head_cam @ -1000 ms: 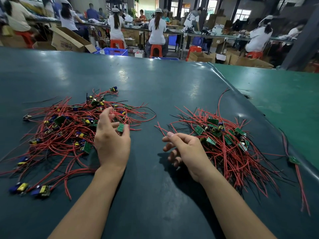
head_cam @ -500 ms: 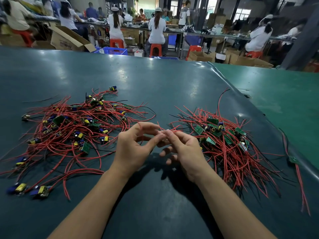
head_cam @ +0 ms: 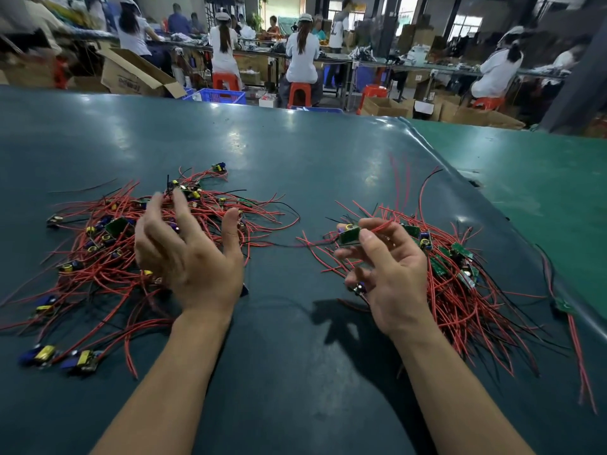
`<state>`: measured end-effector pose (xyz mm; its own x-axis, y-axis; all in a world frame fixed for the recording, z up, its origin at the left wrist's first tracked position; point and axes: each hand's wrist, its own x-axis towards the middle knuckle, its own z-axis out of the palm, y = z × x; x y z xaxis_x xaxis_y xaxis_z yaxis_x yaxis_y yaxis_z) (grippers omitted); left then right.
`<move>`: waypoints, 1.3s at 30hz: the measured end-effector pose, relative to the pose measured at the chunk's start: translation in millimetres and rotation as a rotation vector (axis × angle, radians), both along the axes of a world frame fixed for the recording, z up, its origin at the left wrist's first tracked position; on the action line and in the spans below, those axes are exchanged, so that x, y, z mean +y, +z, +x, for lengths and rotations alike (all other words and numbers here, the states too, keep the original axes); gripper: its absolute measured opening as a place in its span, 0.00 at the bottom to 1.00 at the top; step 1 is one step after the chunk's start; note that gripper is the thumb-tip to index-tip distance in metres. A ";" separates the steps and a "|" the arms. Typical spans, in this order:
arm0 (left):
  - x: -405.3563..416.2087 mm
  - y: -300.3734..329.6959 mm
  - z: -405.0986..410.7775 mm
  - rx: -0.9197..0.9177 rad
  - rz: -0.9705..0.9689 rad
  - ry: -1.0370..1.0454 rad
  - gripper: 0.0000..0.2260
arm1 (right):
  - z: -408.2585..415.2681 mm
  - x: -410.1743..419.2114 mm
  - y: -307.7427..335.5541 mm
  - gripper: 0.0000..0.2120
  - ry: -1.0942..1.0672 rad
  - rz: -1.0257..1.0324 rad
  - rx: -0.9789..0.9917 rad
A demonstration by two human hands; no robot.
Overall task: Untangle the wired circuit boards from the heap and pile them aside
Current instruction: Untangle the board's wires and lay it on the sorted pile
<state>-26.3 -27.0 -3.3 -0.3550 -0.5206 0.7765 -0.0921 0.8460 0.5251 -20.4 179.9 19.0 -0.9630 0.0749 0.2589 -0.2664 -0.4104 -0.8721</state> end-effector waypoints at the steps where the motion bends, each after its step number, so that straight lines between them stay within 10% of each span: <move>1: 3.4 1.5 1.3 0.121 -0.092 -0.039 0.22 | -0.8 -0.2 0.0 0.09 -0.019 -0.022 0.009; 5: 31.4 4.4 14.1 0.353 -0.418 -0.604 0.09 | -2.6 -2.9 0.5 0.10 -0.039 -0.131 -0.001; 8: 54.8 -2.1 20.6 0.077 -0.362 -0.950 0.16 | -1.6 -4.9 0.0 0.09 0.024 -0.148 -0.037; 11: 60.2 -5.2 17.9 -0.339 0.117 -0.931 0.20 | -0.2 -8.5 -2.5 0.06 0.158 -0.156 -0.091; 15: 54.2 -3.1 12.4 -0.184 0.548 -1.085 0.07 | 0.2 -12.4 -6.8 0.10 0.221 -0.046 -0.124; 39: 56.6 -5.5 7.7 -0.212 0.775 -1.189 0.06 | -3.0 -18.5 -14.4 0.12 -0.164 0.314 -0.179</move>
<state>-18.6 29.7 -8.8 -0.9431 -0.0971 0.3179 0.3206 -0.0129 0.9471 -23.5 161.3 4.6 -0.9769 0.1751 0.1228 -0.1387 -0.0813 -0.9870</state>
